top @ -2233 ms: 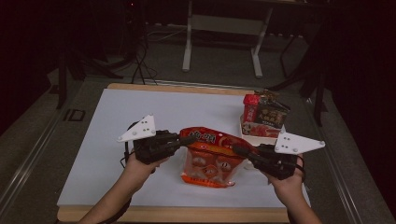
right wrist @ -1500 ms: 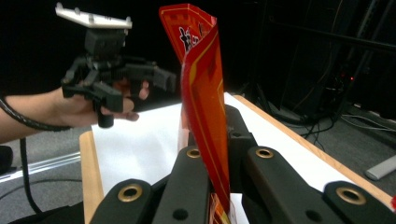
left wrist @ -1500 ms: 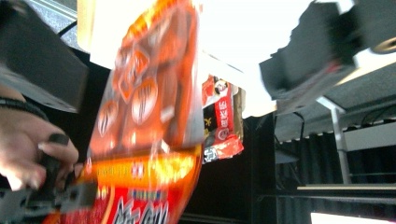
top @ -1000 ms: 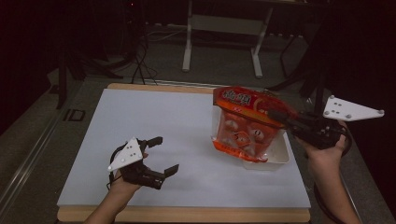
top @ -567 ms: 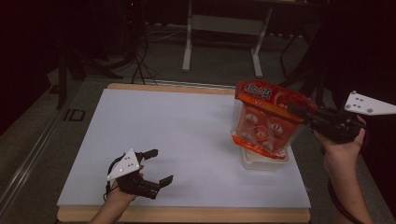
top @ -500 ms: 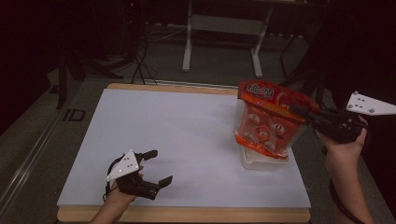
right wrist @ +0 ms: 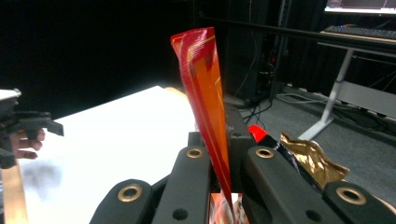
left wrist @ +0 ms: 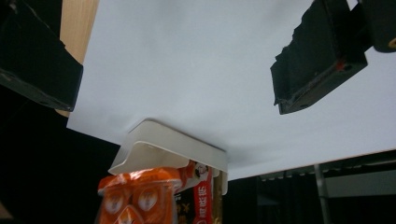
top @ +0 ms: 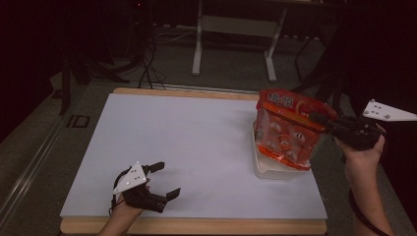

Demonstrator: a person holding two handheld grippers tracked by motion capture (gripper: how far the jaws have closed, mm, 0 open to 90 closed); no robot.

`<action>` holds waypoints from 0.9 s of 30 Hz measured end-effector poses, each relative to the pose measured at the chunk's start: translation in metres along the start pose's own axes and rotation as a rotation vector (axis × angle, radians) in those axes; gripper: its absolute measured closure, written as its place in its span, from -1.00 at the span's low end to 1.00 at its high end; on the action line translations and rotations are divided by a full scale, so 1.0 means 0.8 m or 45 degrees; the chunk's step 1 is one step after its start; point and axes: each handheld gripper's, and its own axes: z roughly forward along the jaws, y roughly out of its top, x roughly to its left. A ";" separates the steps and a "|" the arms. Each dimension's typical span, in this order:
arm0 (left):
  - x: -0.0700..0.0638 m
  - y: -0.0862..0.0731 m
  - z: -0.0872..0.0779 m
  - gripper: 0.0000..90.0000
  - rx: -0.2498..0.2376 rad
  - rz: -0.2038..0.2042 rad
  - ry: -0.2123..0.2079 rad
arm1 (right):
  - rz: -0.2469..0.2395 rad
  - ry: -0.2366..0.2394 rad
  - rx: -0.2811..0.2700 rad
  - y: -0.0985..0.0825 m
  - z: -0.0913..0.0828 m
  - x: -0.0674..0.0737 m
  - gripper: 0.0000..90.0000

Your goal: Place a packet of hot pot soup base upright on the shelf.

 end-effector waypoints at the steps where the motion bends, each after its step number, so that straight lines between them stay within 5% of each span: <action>1: 0.000 0.000 0.000 -0.96 -0.001 0.002 0.004 | -0.005 -0.008 0.000 -0.001 0.001 -0.001 1.00; 19: 0.001 -0.006 0.000 -0.96 0.005 -0.017 0.008 | 0.065 -0.013 0.049 -0.033 0.032 -0.008 1.00; 27: 0.003 -0.009 0.001 -0.96 0.010 -0.029 0.011 | 0.103 -0.005 0.029 -0.046 0.024 -0.012 1.00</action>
